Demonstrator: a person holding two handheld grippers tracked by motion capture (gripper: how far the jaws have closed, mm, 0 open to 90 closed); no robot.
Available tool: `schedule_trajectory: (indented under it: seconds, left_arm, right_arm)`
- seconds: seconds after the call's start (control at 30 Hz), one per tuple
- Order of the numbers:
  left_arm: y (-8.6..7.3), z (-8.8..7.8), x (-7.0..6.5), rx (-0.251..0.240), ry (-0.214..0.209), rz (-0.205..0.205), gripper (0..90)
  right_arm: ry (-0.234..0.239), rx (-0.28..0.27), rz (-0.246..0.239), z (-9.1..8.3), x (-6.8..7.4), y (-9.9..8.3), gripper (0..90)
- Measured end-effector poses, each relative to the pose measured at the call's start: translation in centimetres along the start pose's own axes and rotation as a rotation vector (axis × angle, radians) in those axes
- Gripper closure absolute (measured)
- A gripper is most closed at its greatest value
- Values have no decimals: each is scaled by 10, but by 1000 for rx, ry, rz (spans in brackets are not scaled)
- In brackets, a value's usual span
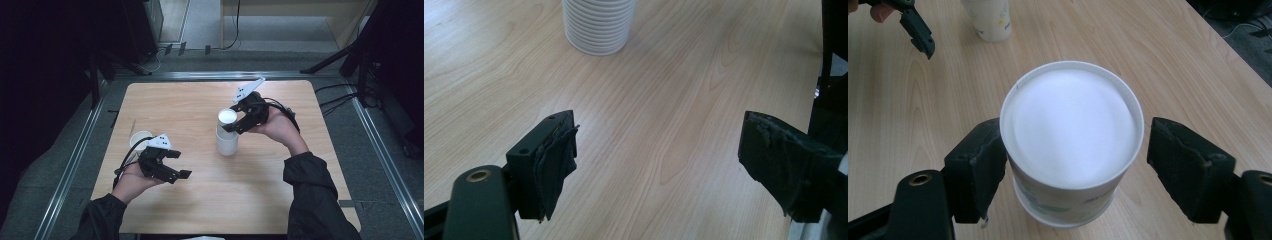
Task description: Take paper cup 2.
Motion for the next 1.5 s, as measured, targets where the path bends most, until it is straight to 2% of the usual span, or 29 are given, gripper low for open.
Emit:
schedule_trajectory:
  seconds: [0.03, 0.23, 0.77, 1.0, 1.17, 1.27, 1.47, 1.5]
  left_arm:
    - [0, 0, 0, 0, 1, 3, 157]
    - [-1, 1, 0, 6, -2, 12, 157]
    - [-2, -1, 0, 3, -5, 16, 157]
    - [-2, 0, 1, -3, -28, 4, 157]
    - [-2, 1, 0, 7, -20, 12, 157]
    - [-2, 2, 0, 8, -19, 19, 157]
    - [-2, 1, 1, 2, -23, 15, 157]
    - [-2, 1, 2, 0, -12, 12, 157]
  right_arm:
    - [-1, 5, -12, 1, 1, 2, 253]
    - [-3, 16, -9, 2, 3, 4, 321]
    - [-10, -4, 21, -5, 5, 10, 334]
    - [-8, -27, 44, -14, 5, 15, 335]
    - [-12, -44, 54, -21, 7, 20, 337]
    - [-17, -82, 46, -30, 10, 27, 337]
    - [-30, -110, 34, -44, 15, 35, 338]
    - [-33, -112, 35, -46, 15, 35, 339]
Point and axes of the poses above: each handheld gripper's, and its own axes: z roughly forward along the jaws, y roughly out of its top, x roughly to its left, the point moved 5 cm from there along z, roughly forward along the jaws, and after that the axes turned 2 degrees about z, right-handed, at the moved point
